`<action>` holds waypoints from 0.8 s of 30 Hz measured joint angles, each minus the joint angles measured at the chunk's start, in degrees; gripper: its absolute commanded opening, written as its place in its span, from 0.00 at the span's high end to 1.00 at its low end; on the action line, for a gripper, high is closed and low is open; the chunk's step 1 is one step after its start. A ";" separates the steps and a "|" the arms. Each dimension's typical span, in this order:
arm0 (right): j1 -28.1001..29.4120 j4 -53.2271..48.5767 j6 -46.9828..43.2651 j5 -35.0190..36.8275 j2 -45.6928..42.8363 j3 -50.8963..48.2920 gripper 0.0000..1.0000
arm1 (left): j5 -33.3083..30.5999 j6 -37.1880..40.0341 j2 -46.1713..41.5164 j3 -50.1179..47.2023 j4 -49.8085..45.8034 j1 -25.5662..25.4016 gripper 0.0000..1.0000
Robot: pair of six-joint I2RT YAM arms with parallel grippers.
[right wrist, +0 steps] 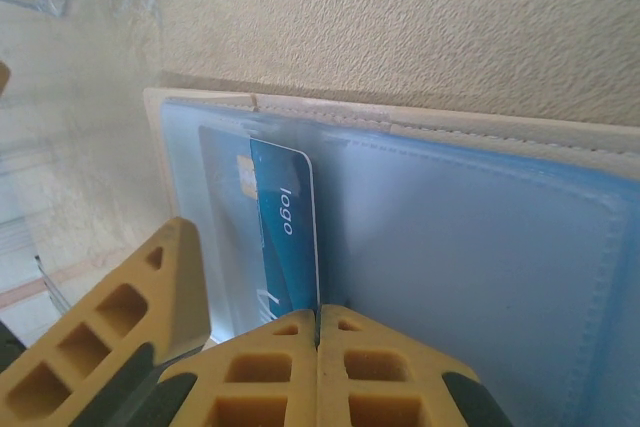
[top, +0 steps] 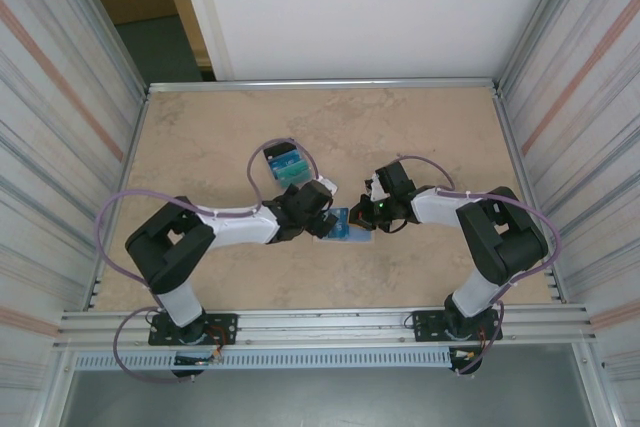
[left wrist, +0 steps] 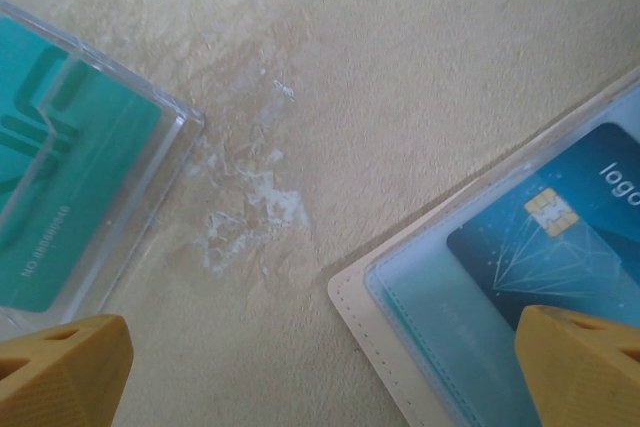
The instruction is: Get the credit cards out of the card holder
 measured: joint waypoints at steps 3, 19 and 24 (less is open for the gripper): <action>0.00 -0.07 0.00 0.02 0.00 0.00 1.00 | 0.00 0.07 0.63 0.00 -0.07 0.00 0.01; -0.15 -1.44 -0.02 0.44 -0.70 0.00 1.00 | -0.04 0.04 0.72 0.02 -0.09 0.00 0.01; -1.03 -2.38 -0.87 0.68 -1.64 -0.02 1.00 | -0.48 -0.15 0.72 0.02 -0.28 0.00 0.01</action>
